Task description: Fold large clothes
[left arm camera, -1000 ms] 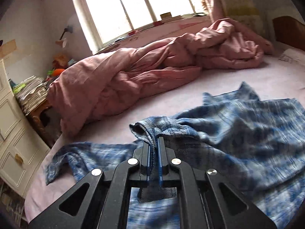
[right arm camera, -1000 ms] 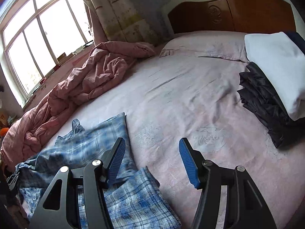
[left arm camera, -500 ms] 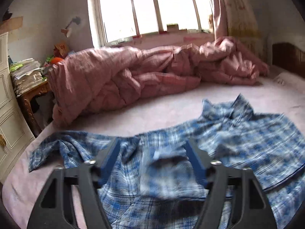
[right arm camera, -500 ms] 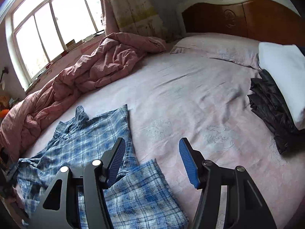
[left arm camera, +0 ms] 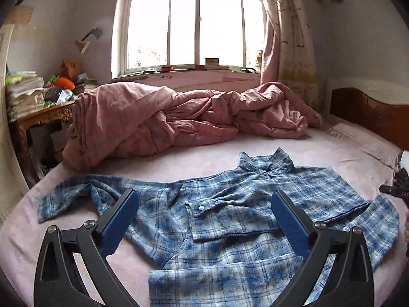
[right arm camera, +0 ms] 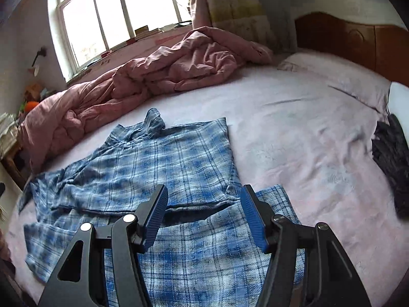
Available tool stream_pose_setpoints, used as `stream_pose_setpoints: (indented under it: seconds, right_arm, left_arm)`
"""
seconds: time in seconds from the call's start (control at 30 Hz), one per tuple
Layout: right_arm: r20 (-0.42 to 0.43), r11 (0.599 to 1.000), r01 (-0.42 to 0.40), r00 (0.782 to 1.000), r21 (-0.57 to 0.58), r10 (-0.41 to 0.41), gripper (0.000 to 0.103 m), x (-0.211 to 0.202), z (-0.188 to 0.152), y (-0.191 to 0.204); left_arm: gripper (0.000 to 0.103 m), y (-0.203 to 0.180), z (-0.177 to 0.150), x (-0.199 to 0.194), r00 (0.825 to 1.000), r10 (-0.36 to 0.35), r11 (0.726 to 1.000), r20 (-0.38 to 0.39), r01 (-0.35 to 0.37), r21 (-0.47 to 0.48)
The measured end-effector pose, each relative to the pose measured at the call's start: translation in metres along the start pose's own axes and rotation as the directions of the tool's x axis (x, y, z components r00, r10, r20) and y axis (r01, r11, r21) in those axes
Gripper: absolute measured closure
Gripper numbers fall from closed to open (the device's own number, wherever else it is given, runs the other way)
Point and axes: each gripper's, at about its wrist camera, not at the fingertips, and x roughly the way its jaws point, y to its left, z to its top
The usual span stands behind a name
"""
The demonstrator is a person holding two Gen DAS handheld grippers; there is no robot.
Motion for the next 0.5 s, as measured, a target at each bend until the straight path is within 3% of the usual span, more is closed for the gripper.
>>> stream_pose_setpoints:
  seconds: [0.2, 0.37, 0.5]
  right_arm:
    - [-0.050, 0.999, 0.041, 0.998, 0.003, -0.041, 0.040, 0.019, -0.006, -0.002]
    - [-0.045, 0.999, 0.048, 0.998, -0.018, -0.049, 0.040, 0.020, -0.006, 0.005]
    - [-0.052, 0.997, 0.040, 0.998, -0.061, -0.043, 0.040, 0.018, -0.014, 0.017]
  left_arm:
    - [0.001, 0.029, -0.018, -0.011, 1.000, 0.017, 0.998, -0.013, -0.018, -0.065]
    - [0.001, 0.051, -0.049, -0.012, 0.988, 0.026, 0.993, -0.151, -0.042, -0.106]
    - [0.004, 0.072, -0.092, -0.034, 0.974, -0.099, 0.961, -0.203, 0.040, -0.275]
